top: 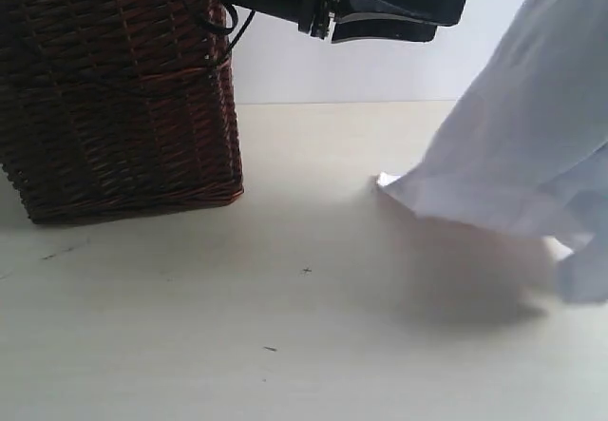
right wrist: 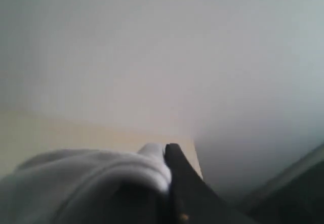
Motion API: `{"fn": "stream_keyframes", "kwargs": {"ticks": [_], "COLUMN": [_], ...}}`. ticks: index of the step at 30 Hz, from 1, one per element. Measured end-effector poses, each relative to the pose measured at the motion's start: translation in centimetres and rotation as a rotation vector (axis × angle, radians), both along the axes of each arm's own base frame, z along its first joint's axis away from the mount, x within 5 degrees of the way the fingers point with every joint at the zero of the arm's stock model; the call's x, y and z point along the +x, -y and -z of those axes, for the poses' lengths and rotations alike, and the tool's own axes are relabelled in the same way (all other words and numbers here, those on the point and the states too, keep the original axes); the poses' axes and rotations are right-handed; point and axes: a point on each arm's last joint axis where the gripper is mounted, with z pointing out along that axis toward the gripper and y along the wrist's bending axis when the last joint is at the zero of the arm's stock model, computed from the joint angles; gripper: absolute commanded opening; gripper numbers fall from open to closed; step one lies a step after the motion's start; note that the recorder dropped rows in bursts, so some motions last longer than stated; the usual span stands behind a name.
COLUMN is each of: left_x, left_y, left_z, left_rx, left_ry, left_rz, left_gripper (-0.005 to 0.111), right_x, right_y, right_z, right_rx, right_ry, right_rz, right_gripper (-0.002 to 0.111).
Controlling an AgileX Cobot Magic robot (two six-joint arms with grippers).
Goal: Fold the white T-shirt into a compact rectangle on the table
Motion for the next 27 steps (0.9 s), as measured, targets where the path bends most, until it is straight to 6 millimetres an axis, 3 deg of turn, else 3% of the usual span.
{"fn": "stream_keyframes", "kwargs": {"ticks": [3, 5, 11, 13, 15, 18, 23, 25, 27], "left_x": [0.0, 0.0, 0.0, 0.0, 0.0, 0.0, 0.0, 0.0, 0.0], "left_y": [0.0, 0.0, 0.0, 0.0, 0.0, 0.0, 0.0, 0.0, 0.0], "left_z": [0.0, 0.0, 0.0, 0.0, 0.0, 0.0, 0.0, 0.0, 0.0], "left_rx": [0.000, 0.000, 0.000, 0.000, 0.002, 0.002, 0.002, 0.002, 0.002], "left_ry": [0.000, 0.000, 0.000, 0.000, 0.001, 0.001, 0.001, 0.001, 0.001], "left_rz": [0.000, 0.000, 0.002, 0.002, 0.002, 0.002, 0.002, 0.002, 0.002], "left_gripper": [0.055, 0.055, 0.055, 0.055, 0.055, 0.055, 0.055, 0.055, 0.055], "right_x": [-4.8, -6.5, -3.3, -3.7, -5.6, -6.7, -1.0, -0.4, -2.6], "right_y": [1.1, 1.7, 0.9, 0.7, 1.0, 1.5, 0.2, -0.2, 0.2], "right_z": [-4.1, -4.8, -3.3, -3.9, -4.9, -3.7, 1.2, 0.5, -2.1], "right_rx": [0.019, -0.031, -0.043, -0.004, 0.034, 0.001, -0.049, -0.004, 0.047], "right_ry": [0.233, 0.263, 0.133, 0.171, 0.252, 0.242, 0.017, 0.031, 0.146], "right_rz": [-0.003, 0.013, -0.002, -0.030, -0.045, -0.021, -0.025, -0.050, -0.054], "right_gripper": [0.000, 0.000, 0.000, 0.000, 0.000, 0.000, 0.000, 0.000, 0.000]}}
